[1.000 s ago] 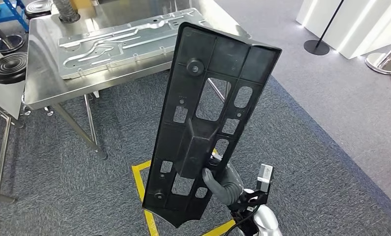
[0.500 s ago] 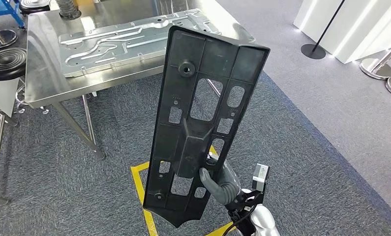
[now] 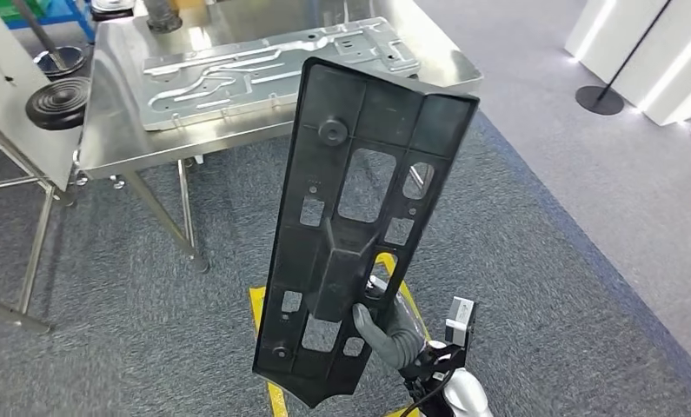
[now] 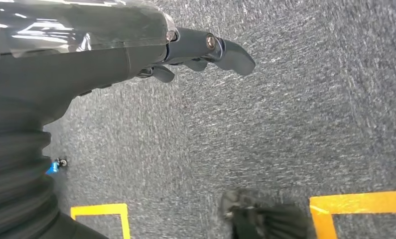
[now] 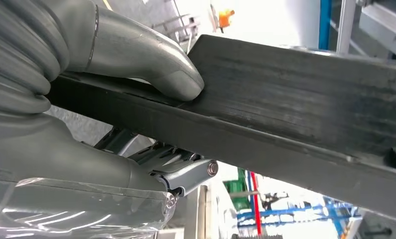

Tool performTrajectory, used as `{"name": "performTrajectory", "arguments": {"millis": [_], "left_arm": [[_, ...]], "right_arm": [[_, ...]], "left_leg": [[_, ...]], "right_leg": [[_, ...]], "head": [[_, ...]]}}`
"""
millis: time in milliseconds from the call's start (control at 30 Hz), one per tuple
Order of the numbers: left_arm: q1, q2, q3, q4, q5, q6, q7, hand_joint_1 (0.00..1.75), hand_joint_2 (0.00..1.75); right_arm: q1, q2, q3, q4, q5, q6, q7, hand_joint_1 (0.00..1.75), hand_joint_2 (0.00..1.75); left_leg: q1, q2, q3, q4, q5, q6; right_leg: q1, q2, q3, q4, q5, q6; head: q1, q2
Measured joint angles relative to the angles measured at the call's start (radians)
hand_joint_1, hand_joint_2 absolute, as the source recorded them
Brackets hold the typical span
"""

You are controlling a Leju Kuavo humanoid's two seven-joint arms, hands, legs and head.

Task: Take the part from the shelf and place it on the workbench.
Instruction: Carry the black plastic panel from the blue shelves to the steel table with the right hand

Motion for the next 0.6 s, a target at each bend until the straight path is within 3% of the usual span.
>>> {"name": "performTrajectory", "arguments": {"millis": [33,67,100,167,233,267,400,467,533,567,600], "left_arm": [[-0.001,0.001,0.000,0.000,0.000,0.000,0.001,0.00,1.75],[0.000,0.002,0.000,0.000,0.001,0.000,0.002,0.00,1.75],[0.001,0.004,0.000,0.000,0.002,0.001,0.004,0.00,1.75],[0.002,0.007,0.000,0.000,0.003,0.004,0.013,0.00,1.75],[0.001,0.009,0.000,0.000,0.003,0.008,0.021,0.00,1.75],[0.001,0.010,0.000,0.000,0.003,0.009,0.025,0.00,1.75],[0.003,0.011,0.000,0.000,0.000,0.013,0.035,0.00,1.75],[0.001,0.012,0.000,0.000,0.000,0.014,0.037,0.00,1.75],[0.001,0.014,0.000,0.000,0.000,0.014,0.037,0.00,1.75],[0.001,0.014,0.000,0.000,0.000,0.014,0.035,0.00,1.75],[0.001,0.014,0.000,0.000,0.000,0.014,0.033,0.00,1.75]], "right_arm": [[0.000,0.000,0.000,0.000,-0.001,0.001,0.000,1.75,1.75],[0.000,0.000,0.000,0.000,-0.002,0.001,-0.001,1.75,1.75],[0.000,0.000,0.000,0.000,-0.004,0.002,-0.001,1.75,1.75],[-0.002,0.000,0.002,0.001,-0.004,0.002,-0.004,1.75,1.75],[-0.005,0.000,0.003,0.001,-0.004,0.002,-0.006,1.75,1.75],[-0.006,0.000,0.003,0.001,-0.004,0.001,-0.007,1.75,1.75],[-0.007,0.000,0.004,-0.001,-0.004,0.001,-0.008,1.75,1.75],[-0.007,-0.001,0.004,-0.003,-0.004,0.001,-0.008,1.75,1.75],[-0.004,-0.001,0.004,-0.004,-0.004,0.001,-0.008,1.75,1.75],[-0.002,-0.002,0.004,-0.004,-0.004,0.001,-0.008,1.75,1.75],[-0.001,-0.003,0.004,-0.004,-0.004,0.001,-0.008,1.75,1.75]], "left_leg": [[0.001,0.003,-0.028,0.059,-0.022,-0.003],[0.001,0.005,-0.043,0.089,-0.025,-0.005],[0.001,0.006,-0.038,0.080,-0.009,-0.007],[0.002,0.009,0.028,-0.050,0.064,-0.005],[-0.002,0.013,0.090,-0.175,0.105,0.004],[-0.004,0.014,0.101,-0.199,0.108,0.009],[-0.005,0.010,0.103,-0.206,0.110,0.034],[-0.001,0.009,0.105,-0.210,0.113,0.043],[-0.002,0.008,0.105,-0.210,0.112,0.047],[-0.003,0.007,0.105,-0.209,0.112,0.047],[-0.004,0.006,0.106,-0.209,0.111,0.047]], "right_leg": [[0.001,-0.006,0.000,0.001,-0.001,-0.001],[0.001,-0.011,0.000,0.001,-0.002,-0.001],[0.001,-0.013,0.001,0.003,-0.003,0.001],[0.000,-0.015,0.004,0.008,-0.009,0.006],[0.004,-0.015,0.003,0.017,-0.015,0.016],[0.006,-0.015,0.002,0.020,-0.017,0.020],[0.003,-0.015,-0.003,0.036,-0.031,0.042],[-0.001,-0.012,-0.045,0.130,-0.084,0.051],[-0.002,-0.010,-0.118,0.273,-0.143,0.057],[-0.003,-0.010,-0.142,0.315,-0.149,0.057],[-0.002,-0.010,-0.147,0.316,-0.135,0.055]], "head": [[0.000,0.000],[0.000,0.000],[0.000,0.000],[0.000,0.000],[0.000,0.000],[0.000,0.000],[0.000,0.000],[0.000,0.000],[0.000,0.000],[0.000,0.000],[0.000,0.000]]}}
